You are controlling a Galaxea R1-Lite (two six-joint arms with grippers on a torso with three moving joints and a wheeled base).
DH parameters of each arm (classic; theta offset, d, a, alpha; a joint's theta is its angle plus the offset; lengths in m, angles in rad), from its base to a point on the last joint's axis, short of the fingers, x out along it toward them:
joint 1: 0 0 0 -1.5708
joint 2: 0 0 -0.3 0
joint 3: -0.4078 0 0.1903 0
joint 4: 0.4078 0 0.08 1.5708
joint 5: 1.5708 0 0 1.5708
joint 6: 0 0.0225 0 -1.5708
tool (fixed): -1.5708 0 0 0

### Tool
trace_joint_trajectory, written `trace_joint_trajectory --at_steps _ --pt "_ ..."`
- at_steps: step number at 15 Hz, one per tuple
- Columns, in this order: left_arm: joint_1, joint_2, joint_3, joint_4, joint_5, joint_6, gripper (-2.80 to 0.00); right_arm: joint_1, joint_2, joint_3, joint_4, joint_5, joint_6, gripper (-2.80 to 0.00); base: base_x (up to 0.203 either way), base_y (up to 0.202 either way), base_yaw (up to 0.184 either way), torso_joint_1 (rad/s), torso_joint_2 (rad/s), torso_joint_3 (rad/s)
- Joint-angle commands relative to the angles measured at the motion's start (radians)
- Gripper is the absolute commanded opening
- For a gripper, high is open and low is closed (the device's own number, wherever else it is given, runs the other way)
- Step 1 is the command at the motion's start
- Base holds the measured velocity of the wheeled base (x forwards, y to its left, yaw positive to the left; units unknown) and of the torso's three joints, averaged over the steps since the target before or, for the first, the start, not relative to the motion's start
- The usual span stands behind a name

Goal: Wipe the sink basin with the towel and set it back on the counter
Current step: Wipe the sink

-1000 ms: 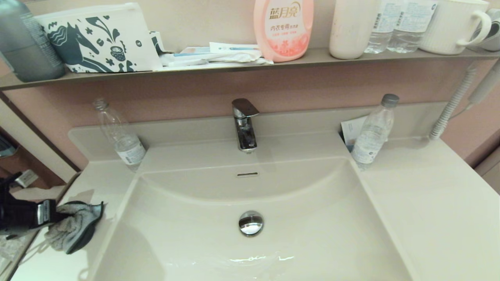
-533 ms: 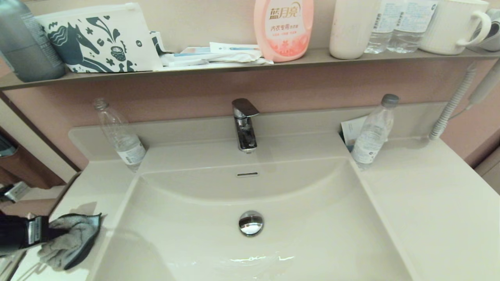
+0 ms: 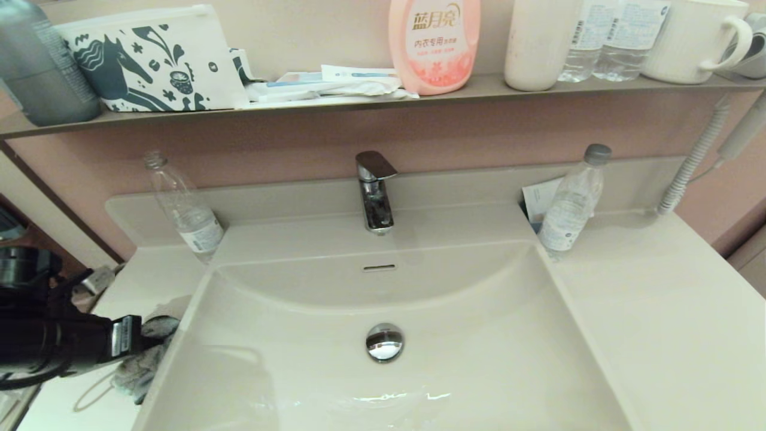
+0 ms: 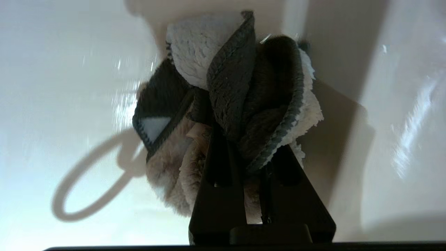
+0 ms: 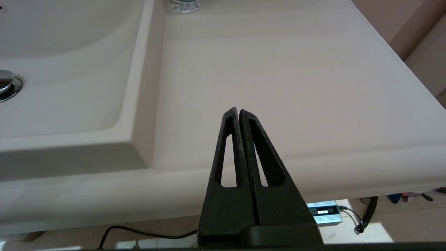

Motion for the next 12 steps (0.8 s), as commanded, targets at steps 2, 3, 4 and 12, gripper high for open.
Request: trace_joint_trajectory --at_steps 2,3,4,12 --pt "-0.055 0.143 -0.015 -0.116 0.04 -0.023 -2.8 0.0 0.001 0.0 0.0 0.0 -0.001 -2.8 0.0 0.0 0.0 0.0 0.0 0.0" --pt "-0.067 0.188 -0.047 -0.146 0.055 -0.028 -2.8 0.0 0.001 0.0 0.0 0.0 -0.001 -2.8 0.0 0.0 0.0 0.0 0.0 0.0" --pt "-0.076 0.22 -0.099 -0.157 0.065 -0.031 -2.8 0.0 0.001 0.0 0.0 0.0 -0.001 -2.8 0.0 0.0 0.0 0.0 0.0 0.0" --pt "-0.098 0.339 -0.489 0.007 0.095 -0.078 -2.8 0.0 0.001 0.0 0.0 0.0 -0.001 -2.8 0.0 0.0 0.0 0.0 0.0 0.0"
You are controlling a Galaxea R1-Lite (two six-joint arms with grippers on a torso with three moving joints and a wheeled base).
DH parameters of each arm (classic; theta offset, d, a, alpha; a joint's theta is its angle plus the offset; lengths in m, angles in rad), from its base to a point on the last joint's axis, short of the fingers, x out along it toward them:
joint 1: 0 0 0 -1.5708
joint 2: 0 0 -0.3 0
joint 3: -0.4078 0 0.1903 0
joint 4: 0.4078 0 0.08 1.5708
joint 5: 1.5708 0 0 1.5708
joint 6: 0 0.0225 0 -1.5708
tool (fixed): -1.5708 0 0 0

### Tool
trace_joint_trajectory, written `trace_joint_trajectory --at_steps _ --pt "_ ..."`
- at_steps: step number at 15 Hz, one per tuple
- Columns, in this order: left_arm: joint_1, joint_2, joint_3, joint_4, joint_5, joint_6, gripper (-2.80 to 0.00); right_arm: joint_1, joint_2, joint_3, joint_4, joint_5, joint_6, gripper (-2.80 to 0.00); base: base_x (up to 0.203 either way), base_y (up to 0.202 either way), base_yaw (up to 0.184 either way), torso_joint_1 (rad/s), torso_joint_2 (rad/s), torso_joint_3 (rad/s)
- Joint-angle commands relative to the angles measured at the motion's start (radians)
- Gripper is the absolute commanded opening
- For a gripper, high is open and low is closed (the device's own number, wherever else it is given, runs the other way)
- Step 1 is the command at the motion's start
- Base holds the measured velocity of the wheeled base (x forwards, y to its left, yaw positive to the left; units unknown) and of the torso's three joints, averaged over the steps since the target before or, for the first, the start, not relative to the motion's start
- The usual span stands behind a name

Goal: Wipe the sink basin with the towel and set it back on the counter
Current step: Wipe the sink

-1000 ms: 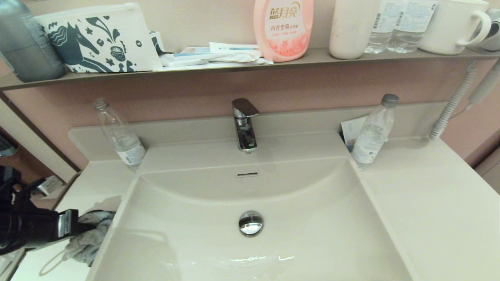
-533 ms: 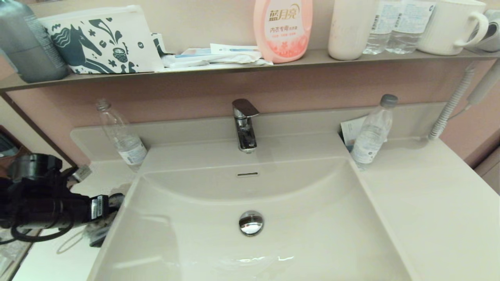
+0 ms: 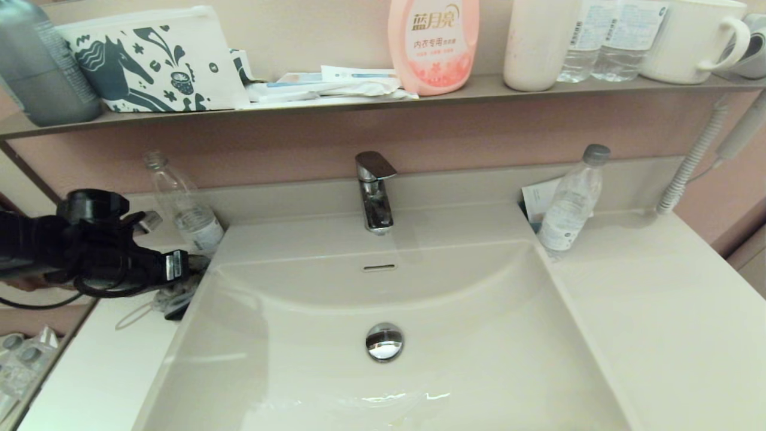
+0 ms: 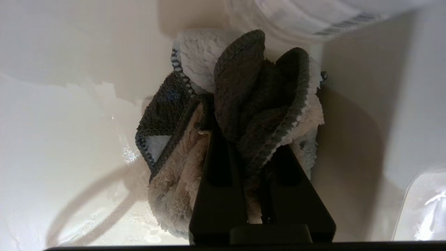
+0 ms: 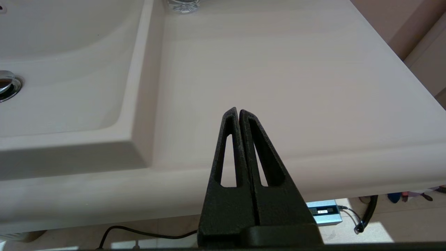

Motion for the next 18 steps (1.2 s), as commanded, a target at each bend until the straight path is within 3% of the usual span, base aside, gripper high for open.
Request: trace_joint_trajectory --at_steps 1,8,11,13,18 --pt "0.016 -0.001 -0.021 0.027 -0.003 -0.001 -2.8 0.0 0.001 0.0 0.0 0.0 0.0 -2.8 0.0 0.0 0.0 0.0 0.0 0.0" --pt "0.149 -0.286 0.261 0.084 -0.025 0.011 -2.8 0.0 0.001 0.0 0.0 0.0 0.0 -2.8 0.0 0.0 0.0 0.0 0.0 0.0" --pt "0.191 -0.44 0.288 0.162 -0.02 0.03 -2.8 0.0 0.001 0.0 0.0 0.0 0.0 -2.8 0.0 0.0 0.0 0.0 0.0 0.0" --pt "0.195 -0.544 0.275 0.243 0.017 0.034 -2.8 0.0 0.001 0.0 0.0 0.0 0.0 -2.8 0.0 0.0 0.0 0.0 0.0 0.0" --pt "0.197 -0.755 0.263 0.503 0.185 0.033 -2.8 0.0 0.001 0.0 0.0 0.0 0.0 -2.8 0.0 0.0 0.0 0.0 0.0 0.0"
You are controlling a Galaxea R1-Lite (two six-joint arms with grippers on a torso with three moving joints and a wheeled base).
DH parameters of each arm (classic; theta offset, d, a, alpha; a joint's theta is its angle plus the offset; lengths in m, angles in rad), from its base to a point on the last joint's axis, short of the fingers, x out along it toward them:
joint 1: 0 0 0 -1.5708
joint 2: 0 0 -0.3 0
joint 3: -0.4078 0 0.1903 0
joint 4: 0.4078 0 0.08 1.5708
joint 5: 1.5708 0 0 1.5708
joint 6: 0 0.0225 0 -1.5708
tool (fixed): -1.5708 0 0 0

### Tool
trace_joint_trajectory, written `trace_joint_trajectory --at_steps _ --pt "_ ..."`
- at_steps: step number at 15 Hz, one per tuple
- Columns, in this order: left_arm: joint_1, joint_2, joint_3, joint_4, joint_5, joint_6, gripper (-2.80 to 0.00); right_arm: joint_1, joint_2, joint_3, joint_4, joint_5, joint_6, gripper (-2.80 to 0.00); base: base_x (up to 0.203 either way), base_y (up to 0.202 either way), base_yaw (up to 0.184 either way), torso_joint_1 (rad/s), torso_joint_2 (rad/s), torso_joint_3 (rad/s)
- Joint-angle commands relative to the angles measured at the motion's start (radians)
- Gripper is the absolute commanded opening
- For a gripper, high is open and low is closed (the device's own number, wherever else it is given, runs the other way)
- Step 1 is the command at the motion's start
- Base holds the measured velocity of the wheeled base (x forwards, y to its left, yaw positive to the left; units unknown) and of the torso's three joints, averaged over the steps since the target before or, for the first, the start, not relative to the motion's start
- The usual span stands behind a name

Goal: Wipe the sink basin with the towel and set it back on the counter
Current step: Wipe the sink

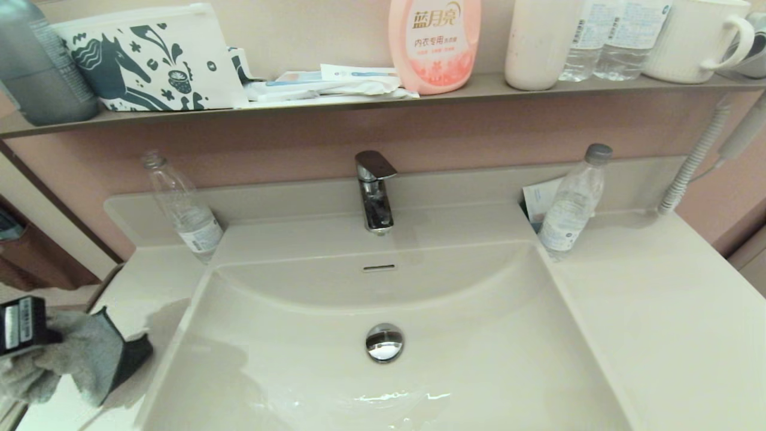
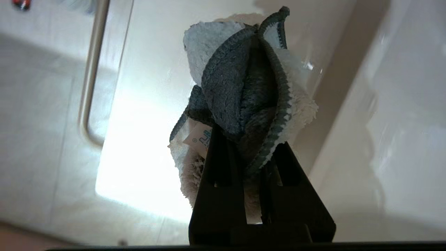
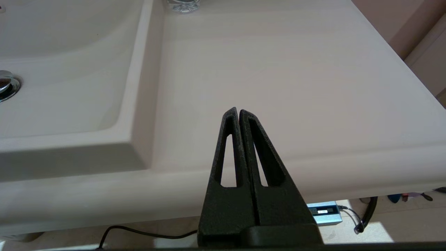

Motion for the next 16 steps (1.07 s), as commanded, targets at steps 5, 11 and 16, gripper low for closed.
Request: trace_joint_trajectory --at_steps 5,11,16 --pt "0.108 -0.125 0.098 0.093 0.04 -0.006 -2.8 0.0 0.001 0.0 0.0 0.0 0.0 -2.8 0.0 0.0 0.0 0.0 0.0 0.0" --pt "0.119 -0.137 0.12 0.094 0.04 -0.001 0.0 0.0 0.001 0.0 0.0 0.0 0.0 -2.8 0.0 0.0 0.0 0.0 0.0 0.0" --pt "0.097 -0.13 0.076 0.095 0.048 0.008 0.0 0.0 0.001 0.0 0.0 0.0 0.0 -2.8 0.0 0.0 0.0 0.0 0.0 0.0"
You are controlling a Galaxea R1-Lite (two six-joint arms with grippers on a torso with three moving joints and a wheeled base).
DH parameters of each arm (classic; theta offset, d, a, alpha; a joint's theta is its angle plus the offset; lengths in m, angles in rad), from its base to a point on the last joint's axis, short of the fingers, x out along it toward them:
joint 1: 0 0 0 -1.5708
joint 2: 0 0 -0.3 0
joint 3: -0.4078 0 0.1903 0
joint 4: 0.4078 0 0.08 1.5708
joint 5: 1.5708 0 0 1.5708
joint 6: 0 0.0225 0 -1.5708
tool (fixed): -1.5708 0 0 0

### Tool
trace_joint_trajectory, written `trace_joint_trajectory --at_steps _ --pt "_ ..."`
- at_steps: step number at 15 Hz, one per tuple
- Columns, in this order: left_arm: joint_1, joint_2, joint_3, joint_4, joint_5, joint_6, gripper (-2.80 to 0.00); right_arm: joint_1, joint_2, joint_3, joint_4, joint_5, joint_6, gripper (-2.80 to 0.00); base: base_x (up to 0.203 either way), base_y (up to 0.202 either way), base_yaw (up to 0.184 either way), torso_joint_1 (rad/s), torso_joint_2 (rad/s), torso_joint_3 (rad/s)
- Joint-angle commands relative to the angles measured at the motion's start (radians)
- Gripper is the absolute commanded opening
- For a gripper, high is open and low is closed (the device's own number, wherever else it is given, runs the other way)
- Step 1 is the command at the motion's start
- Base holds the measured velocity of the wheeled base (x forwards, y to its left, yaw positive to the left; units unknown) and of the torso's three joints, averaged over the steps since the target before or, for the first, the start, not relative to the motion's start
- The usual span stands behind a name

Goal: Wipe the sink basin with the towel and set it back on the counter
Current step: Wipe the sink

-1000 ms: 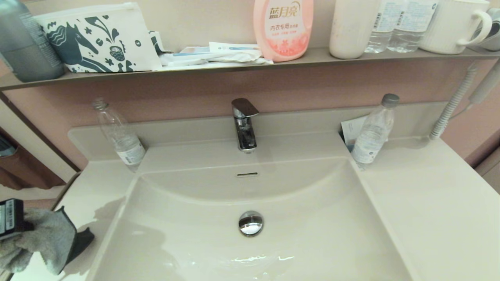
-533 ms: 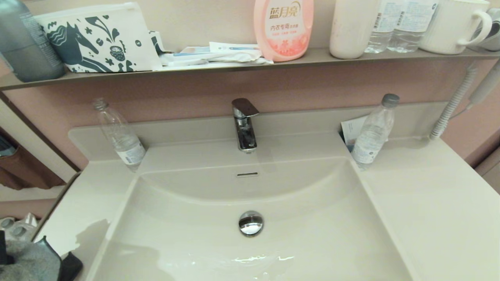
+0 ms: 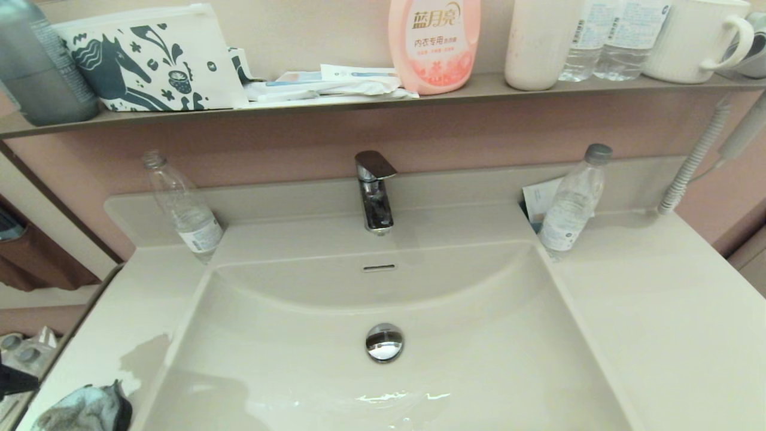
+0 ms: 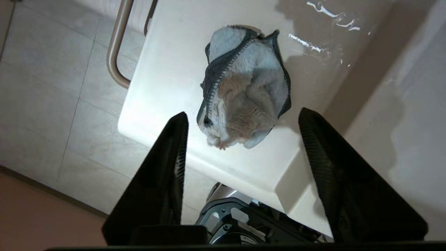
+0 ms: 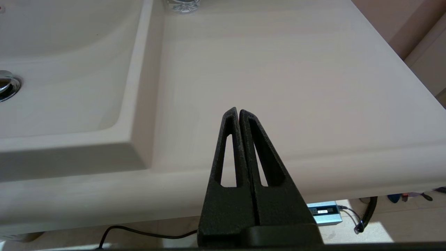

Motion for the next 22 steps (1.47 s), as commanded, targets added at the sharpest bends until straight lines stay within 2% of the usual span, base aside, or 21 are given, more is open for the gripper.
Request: trace_joint_trajectory --at_steps 1,5,6,7,10,11,13,15,19,20,22 --pt "-0.039 0.006 -0.024 0.004 -0.001 0.0 0.0 0.0 0.001 0.0 0.0 0.0 0.0 -2.8 0.0 0.0 0.0 0.0 0.0 0.0" --pt "-0.197 0.024 -0.072 0.003 -0.002 -0.028 0.0 0.0 0.001 0.0 0.0 0.0 0.0 -2.8 0.0 0.0 0.0 0.0 0.0 0.0" --pt "-0.243 0.034 -0.09 0.003 -0.002 -0.063 -2.8 0.0 0.001 0.0 0.0 0.0 0.0 -2.8 0.0 0.0 0.0 0.0 0.0 0.0" --pt "-0.284 0.046 -0.109 0.002 -0.002 -0.115 -2.8 0.0 0.001 0.0 0.0 0.0 0.0 -2.8 0.0 0.0 0.0 0.0 0.0 0.0" --pt "-0.381 0.07 -0.145 -0.005 -0.009 -0.168 -2.8 0.0 0.001 0.0 0.0 0.0 0.0 -2.8 0.0 0.0 0.0 0.0 0.0 0.0" --pt "-0.436 0.079 -0.163 -0.005 -0.01 -0.205 -2.8 0.0 0.001 0.0 0.0 0.0 0.0 -2.8 0.0 0.0 0.0 0.0 0.0 0.0" --pt "-0.551 0.104 -0.209 -0.004 -0.008 -0.312 -2.8 0.0 0.001 0.0 0.0 0.0 0.0 -2.8 0.0 0.0 0.0 0.0 0.0 0.0" --pt "-0.64 0.132 -0.245 -0.005 -0.009 -0.391 -2.8 0.0 0.001 0.0 0.0 0.0 0.0 -2.8 0.0 0.0 0.0 0.0 0.0 0.0" --pt "-0.827 0.142 -0.254 -0.033 -0.011 -0.562 -2.8 0.0 0.001 0.0 0.0 0.0 0.0 -2.8 0.0 0.0 0.0 0.0 0.0 0.0" --pt "-0.865 0.118 -0.253 -0.036 -0.009 -0.614 -2.8 0.0 0.001 0.0 0.0 0.0 0.0 -2.8 0.0 0.0 0.0 0.0 0.0 0.0" --pt "-0.897 0.028 -0.252 -0.033 -0.003 -0.665 -2.8 0.0 0.001 0.0 0.0 0.0 0.0 -2.8 0.0 0.0 0.0 0.0 0.0 0.0"
